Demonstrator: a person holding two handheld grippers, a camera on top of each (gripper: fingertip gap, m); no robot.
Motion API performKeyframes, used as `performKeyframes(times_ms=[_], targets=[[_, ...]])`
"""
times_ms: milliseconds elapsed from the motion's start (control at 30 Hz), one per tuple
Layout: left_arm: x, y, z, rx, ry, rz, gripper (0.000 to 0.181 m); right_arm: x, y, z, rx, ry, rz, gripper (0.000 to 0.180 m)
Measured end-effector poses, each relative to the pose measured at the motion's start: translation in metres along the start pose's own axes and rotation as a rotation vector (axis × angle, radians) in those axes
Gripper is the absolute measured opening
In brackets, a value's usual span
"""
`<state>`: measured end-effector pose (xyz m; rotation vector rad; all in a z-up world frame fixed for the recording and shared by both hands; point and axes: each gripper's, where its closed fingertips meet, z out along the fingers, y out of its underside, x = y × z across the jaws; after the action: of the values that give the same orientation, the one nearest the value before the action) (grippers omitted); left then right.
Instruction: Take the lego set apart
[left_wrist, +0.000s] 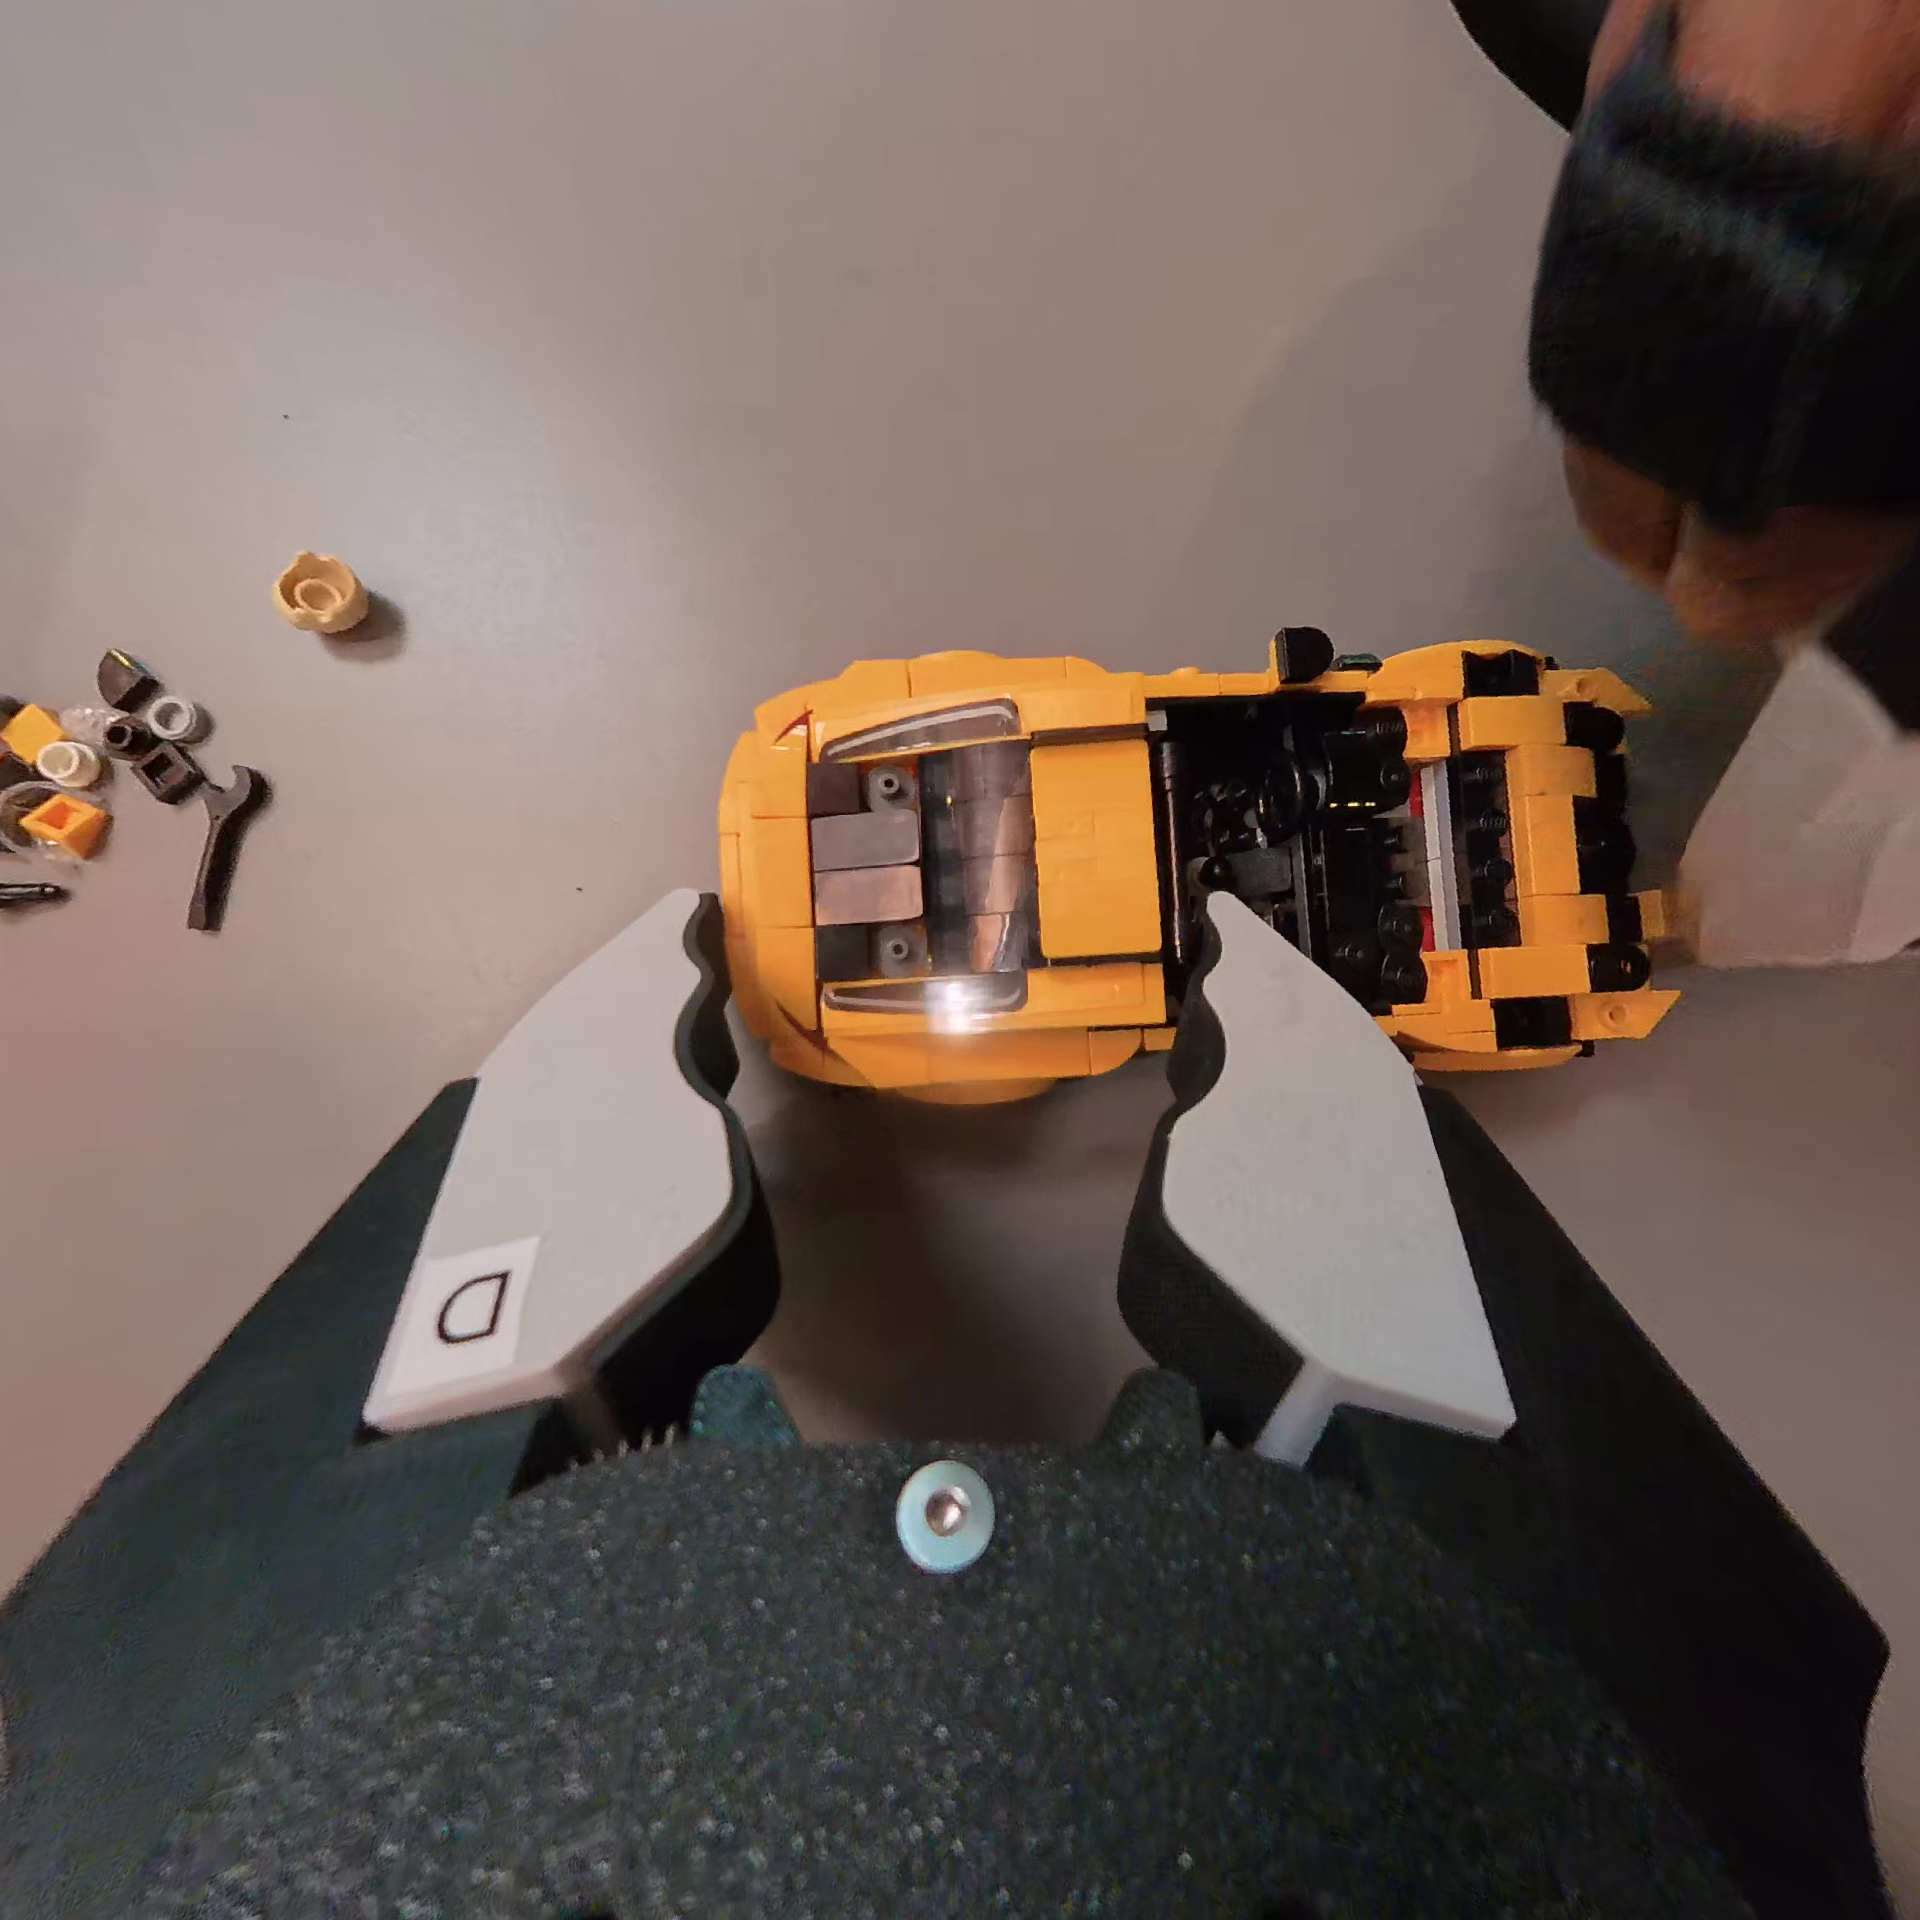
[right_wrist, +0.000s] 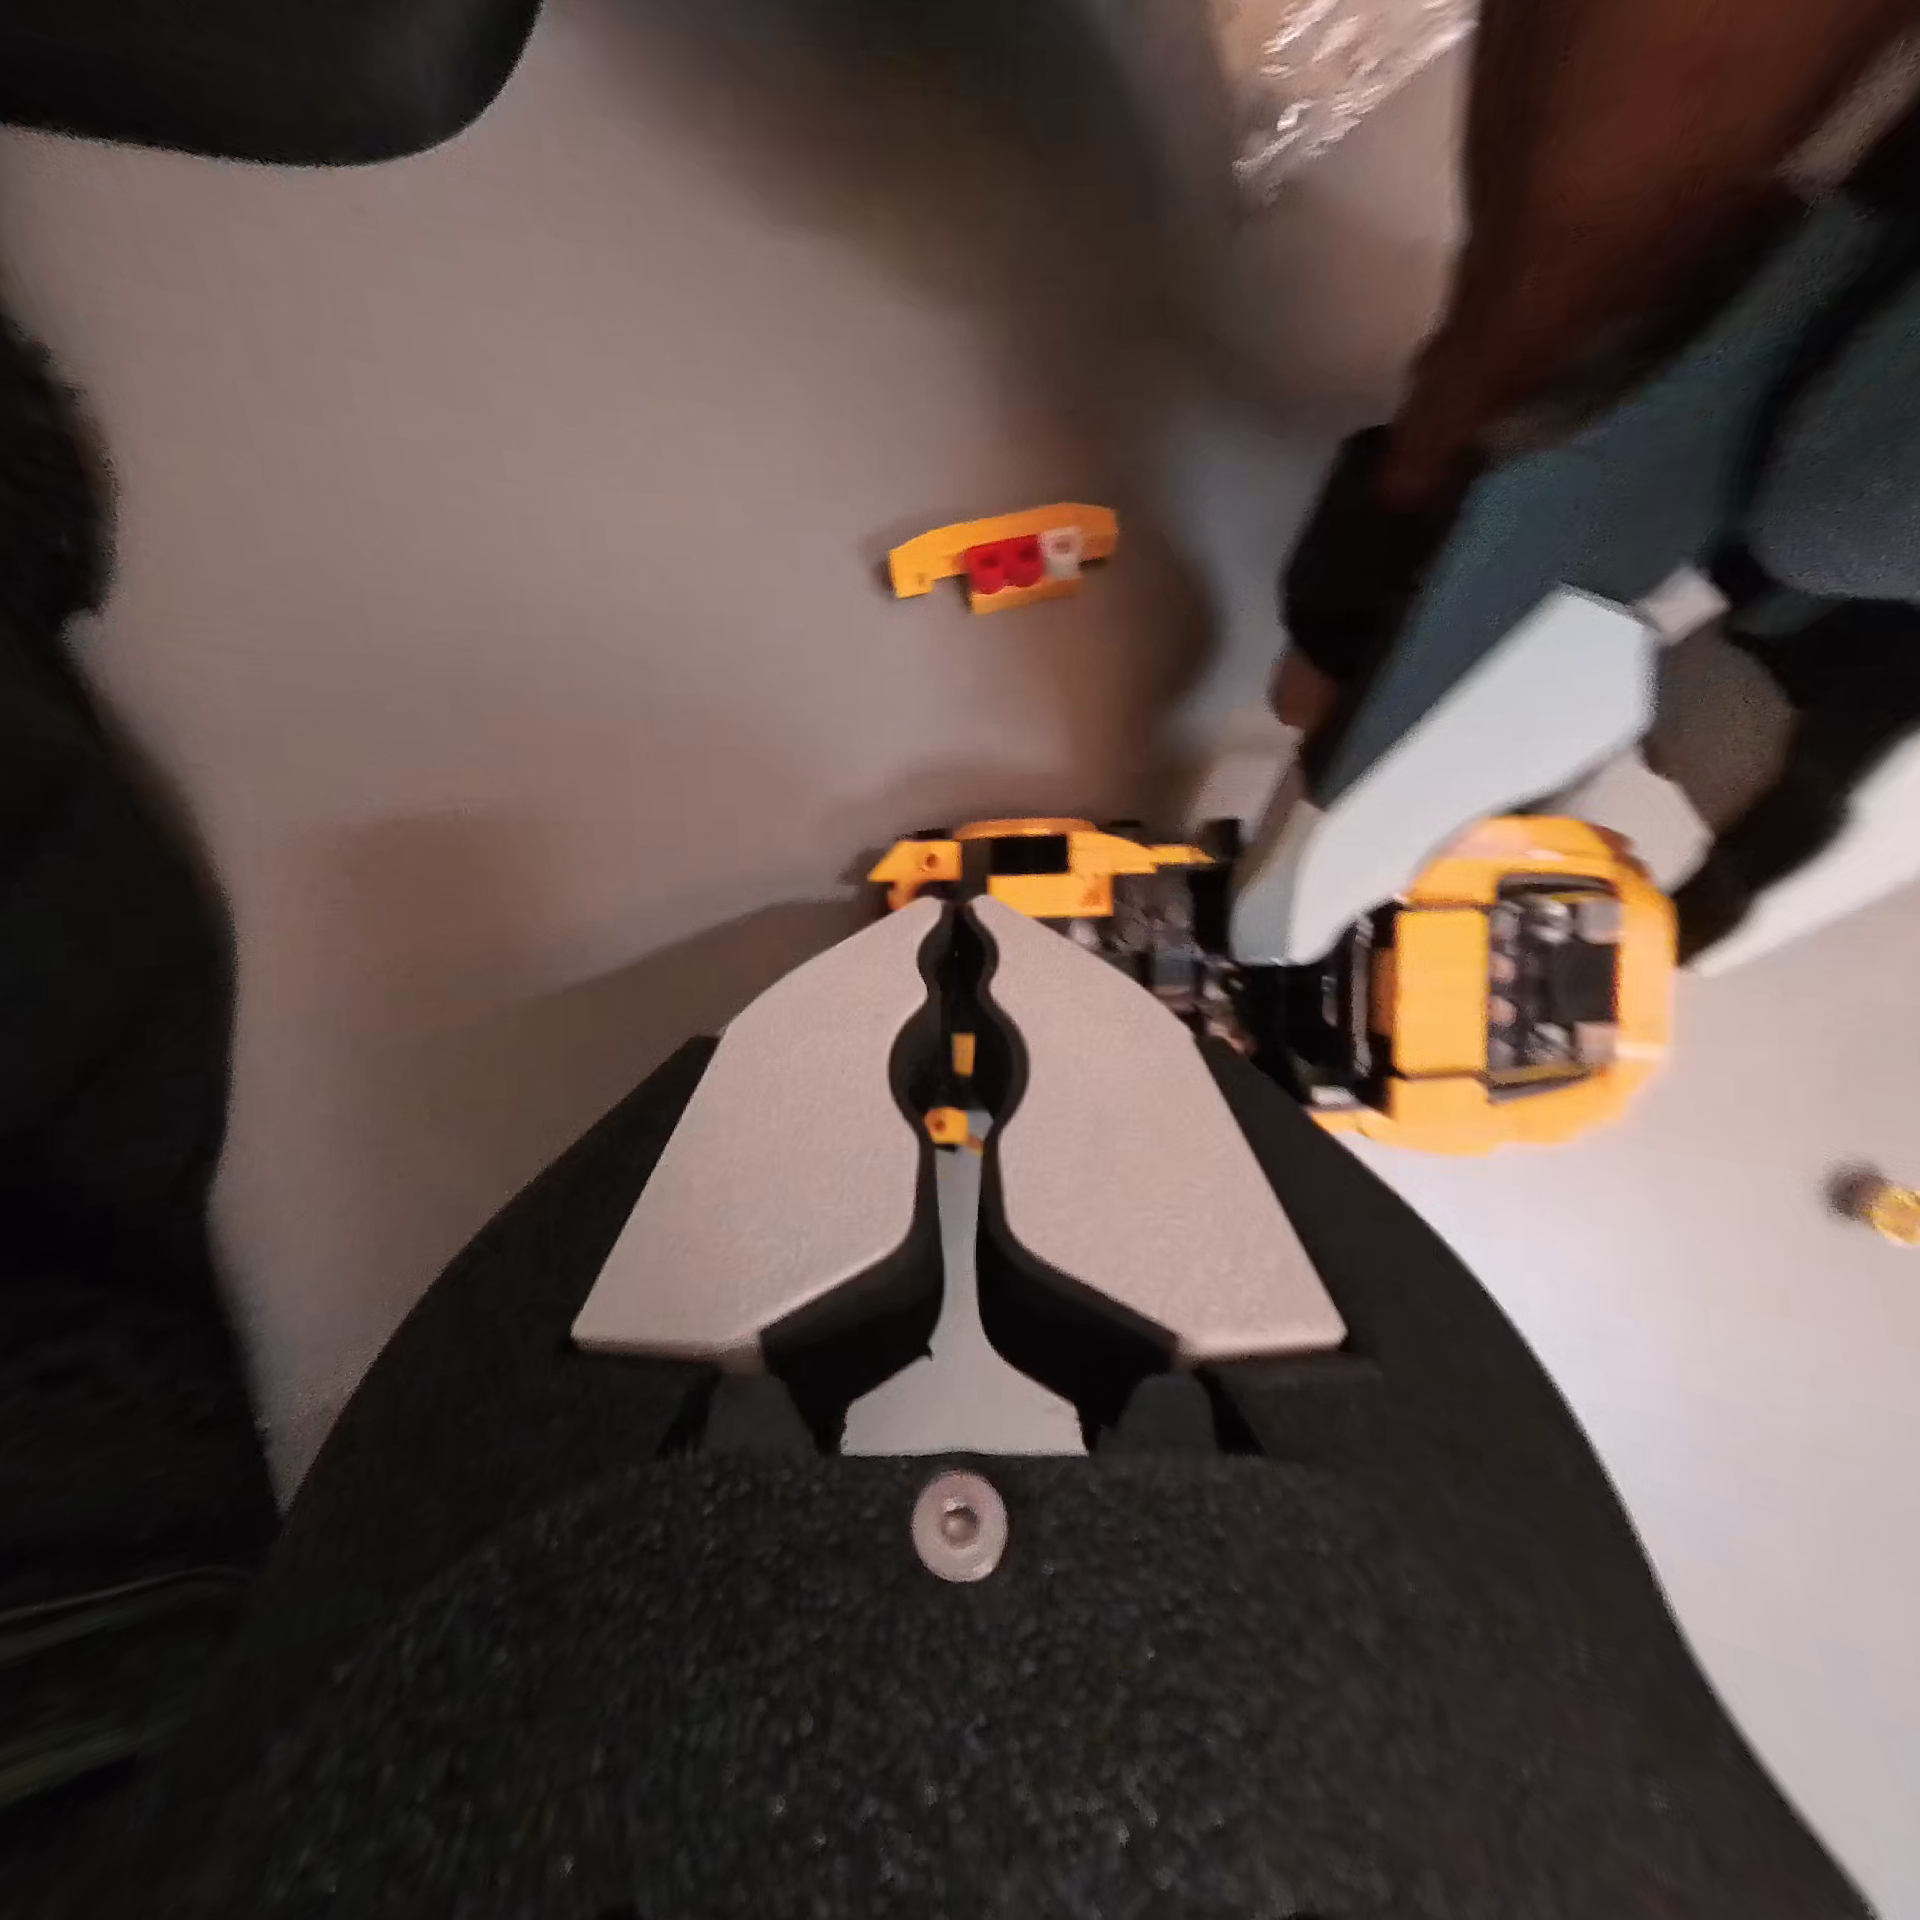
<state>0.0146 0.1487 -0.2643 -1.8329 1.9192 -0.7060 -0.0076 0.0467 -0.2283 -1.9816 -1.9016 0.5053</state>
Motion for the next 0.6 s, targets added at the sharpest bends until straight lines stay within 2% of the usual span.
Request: performKeyframes(times_ms=[167, 433, 600], targets=[[0.000, 0.000, 0.000, -0.009, 0.002, -0.001, 0.083, 0.010, 0.011, -0.003, -0.028, 0.077, -0.018, 0.013], [0.000, 0.000, 0.000, 0.002, 0.000, -0.007, 0.082, 0.010, 0.016, 0.007, -0.130, 0.066, -0.069, 0.009], [0.000, 0.000, 0.000, 0.006, -0.001, -0.006, 0.083, 0.010, 0.016, 0.008, -0.157, 0.000, -0.054, 0.009]])
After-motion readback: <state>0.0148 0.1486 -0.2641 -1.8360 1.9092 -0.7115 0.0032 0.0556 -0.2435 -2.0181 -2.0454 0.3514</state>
